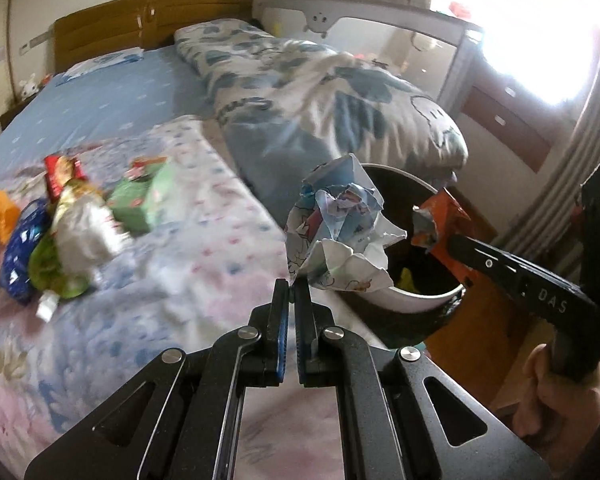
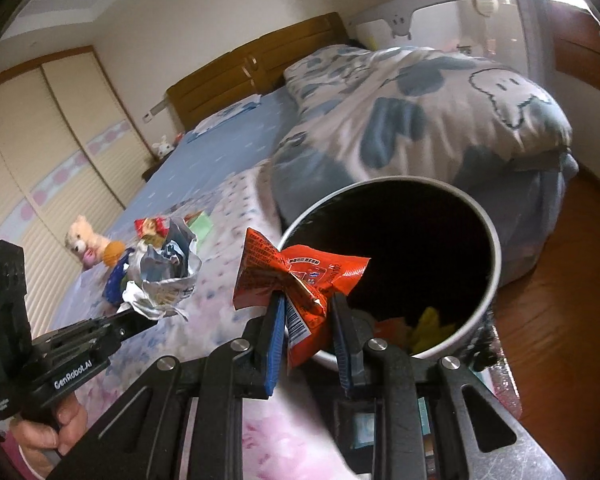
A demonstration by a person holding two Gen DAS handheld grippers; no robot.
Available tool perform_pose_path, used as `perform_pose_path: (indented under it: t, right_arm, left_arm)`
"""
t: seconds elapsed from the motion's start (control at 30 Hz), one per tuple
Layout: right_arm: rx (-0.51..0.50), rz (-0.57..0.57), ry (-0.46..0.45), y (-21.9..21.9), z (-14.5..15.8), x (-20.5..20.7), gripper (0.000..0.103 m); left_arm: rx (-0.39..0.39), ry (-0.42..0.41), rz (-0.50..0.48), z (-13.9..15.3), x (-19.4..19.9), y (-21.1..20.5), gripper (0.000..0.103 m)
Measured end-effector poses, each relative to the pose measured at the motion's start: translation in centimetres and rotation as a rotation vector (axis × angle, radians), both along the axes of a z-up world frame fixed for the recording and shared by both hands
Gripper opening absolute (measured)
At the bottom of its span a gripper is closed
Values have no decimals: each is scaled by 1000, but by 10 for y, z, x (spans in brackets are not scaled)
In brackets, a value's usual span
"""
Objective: Collect trash
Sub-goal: 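Carry paper and chip bag over the bin and open both tools to drop them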
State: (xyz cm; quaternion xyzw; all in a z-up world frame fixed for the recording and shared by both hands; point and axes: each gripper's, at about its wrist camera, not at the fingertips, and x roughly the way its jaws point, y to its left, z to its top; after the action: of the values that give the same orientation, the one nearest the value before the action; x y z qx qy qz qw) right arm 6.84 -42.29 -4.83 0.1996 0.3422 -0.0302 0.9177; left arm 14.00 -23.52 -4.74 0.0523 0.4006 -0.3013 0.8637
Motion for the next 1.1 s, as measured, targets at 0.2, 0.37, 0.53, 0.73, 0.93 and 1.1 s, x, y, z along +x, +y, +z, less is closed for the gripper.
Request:
perform_pose_path:
  t: [0.2,0.37,0.53,0.73,0.93,1.1]
  right_arm:
    - [4,-35,-4,-20,0,-1,23]
    - [18,-57,6,-34,-5,1,23]
    - [20,-67,21,-43,-9,3,23]
    - [24,-76,28,-50,-12,5,23]
    - [23,-82,35,-55,-14,10,26]
    - [20,-89,46,-60,-16,15,27]
  left_arm:
    - [24,5,-31,-3,2,-29,3]
    - [48,12,-47,-5,3,-47,3]
    - [62,21,-58,-9,7,-60,3]
    - [76,36,-70,-14,11,-71,3]
    - [86,41,-79,-17,16,-80,3]
    - [86,40,-83,-17,19,-84,3]
